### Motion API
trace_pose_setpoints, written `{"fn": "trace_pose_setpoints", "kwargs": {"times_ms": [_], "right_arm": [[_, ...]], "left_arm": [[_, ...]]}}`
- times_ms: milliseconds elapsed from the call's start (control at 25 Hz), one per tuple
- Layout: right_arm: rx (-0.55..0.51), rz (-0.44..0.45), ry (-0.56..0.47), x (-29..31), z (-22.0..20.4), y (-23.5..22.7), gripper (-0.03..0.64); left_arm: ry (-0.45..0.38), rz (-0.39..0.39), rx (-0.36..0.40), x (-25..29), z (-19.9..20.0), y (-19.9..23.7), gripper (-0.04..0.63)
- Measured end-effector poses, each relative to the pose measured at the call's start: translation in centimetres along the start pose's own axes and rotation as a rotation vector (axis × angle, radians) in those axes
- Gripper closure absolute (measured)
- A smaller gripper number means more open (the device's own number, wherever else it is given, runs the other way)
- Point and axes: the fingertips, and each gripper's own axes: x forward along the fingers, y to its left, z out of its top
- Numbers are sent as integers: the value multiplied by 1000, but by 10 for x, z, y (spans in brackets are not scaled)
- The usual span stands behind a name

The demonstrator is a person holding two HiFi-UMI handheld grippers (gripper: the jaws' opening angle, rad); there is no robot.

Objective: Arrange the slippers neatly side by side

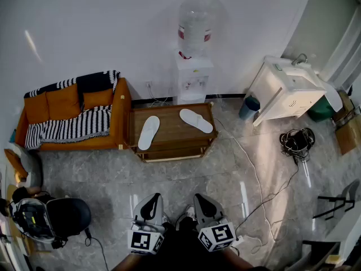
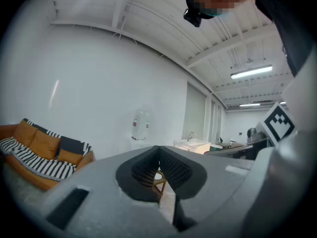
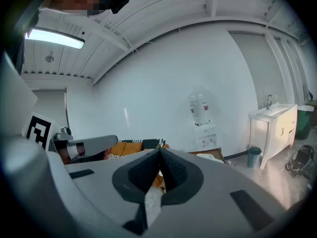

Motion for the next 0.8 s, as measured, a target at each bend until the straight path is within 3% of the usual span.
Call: {"fn": "trace_pose_setpoints", "kwargs": {"times_ms": [800], "right_arm": [[2, 38, 3, -2, 1, -31, 604]], "left_arm": [[13, 30, 20, 20, -8, -23, 580]]}}
